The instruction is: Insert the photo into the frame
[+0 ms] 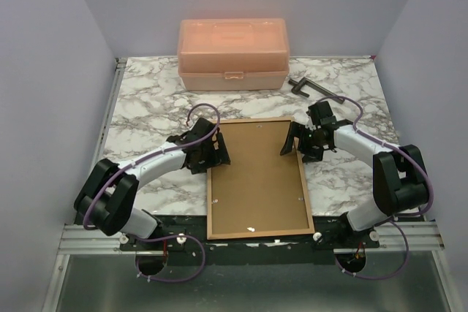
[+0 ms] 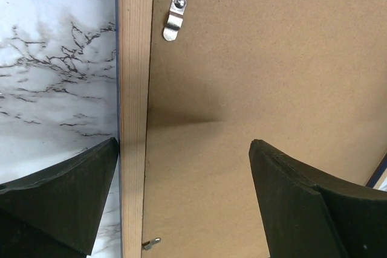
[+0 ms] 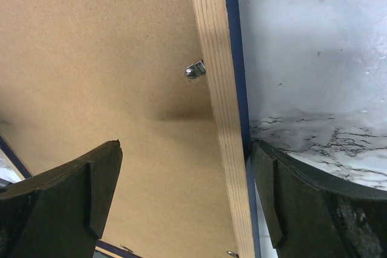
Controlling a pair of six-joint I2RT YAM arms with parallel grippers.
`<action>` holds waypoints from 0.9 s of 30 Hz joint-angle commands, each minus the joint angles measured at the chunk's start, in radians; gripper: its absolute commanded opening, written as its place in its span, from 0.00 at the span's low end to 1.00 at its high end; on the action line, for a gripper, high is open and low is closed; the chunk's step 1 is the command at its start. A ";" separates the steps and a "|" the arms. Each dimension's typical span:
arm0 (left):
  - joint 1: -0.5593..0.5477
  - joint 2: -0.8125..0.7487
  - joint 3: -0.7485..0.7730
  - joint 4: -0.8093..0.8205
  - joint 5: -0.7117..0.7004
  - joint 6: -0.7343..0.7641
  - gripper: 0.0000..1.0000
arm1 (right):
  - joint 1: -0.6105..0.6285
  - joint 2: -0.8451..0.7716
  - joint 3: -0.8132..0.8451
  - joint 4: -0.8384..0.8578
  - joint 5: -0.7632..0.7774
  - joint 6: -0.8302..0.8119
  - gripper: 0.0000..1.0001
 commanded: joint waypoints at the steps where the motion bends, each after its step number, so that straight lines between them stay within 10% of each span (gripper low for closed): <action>1: -0.012 0.057 0.107 -0.083 -0.073 0.001 0.91 | 0.008 0.002 -0.002 -0.024 -0.004 -0.003 0.95; 27: 0.035 0.284 0.253 -0.127 -0.241 0.061 0.63 | 0.008 -0.006 -0.038 -0.020 -0.015 -0.001 0.95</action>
